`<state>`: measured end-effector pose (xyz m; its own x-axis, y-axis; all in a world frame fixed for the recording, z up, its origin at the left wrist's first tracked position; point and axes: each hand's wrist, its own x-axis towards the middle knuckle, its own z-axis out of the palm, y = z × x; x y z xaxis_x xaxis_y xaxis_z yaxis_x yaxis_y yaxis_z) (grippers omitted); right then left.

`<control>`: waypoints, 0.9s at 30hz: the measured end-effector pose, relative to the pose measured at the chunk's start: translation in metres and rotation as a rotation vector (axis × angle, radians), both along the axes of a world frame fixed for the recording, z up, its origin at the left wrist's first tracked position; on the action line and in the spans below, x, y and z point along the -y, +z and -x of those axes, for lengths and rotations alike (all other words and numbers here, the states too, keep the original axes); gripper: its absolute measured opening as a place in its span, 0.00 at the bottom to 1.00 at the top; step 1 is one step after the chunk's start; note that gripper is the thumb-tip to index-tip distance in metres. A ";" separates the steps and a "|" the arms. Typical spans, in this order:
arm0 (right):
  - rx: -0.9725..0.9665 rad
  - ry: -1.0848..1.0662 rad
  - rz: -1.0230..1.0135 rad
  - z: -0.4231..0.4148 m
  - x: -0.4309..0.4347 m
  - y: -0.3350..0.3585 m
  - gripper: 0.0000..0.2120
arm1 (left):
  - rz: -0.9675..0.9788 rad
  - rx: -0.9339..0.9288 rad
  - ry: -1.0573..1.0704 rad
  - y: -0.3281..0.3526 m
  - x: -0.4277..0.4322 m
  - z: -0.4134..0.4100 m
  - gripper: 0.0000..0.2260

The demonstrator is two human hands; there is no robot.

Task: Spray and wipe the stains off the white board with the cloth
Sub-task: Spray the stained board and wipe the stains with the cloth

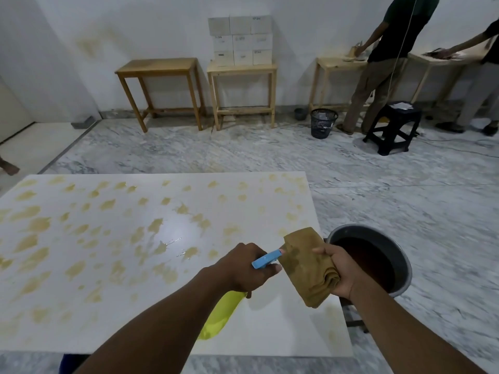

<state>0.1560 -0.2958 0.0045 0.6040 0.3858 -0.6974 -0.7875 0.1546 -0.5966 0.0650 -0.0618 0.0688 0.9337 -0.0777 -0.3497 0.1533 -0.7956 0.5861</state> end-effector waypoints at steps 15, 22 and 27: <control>0.444 0.676 0.597 -0.289 -0.013 -0.019 0.12 | 0.160 0.087 0.397 -0.027 -0.014 -0.164 0.18; 0.989 0.790 0.822 -0.455 -0.074 -0.064 0.11 | 0.145 0.221 0.515 -0.048 -0.021 -0.265 0.15; 1.141 0.959 0.814 -0.479 -0.101 -0.126 0.22 | 0.216 0.224 0.601 -0.072 -0.026 -0.295 0.16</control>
<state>0.6350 -0.1947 -0.1218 0.6813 0.6711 -0.2924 0.4450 -0.6968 -0.5625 0.3596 -0.0356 -0.0035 0.8845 0.4315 -0.1774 0.3888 -0.4717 0.7914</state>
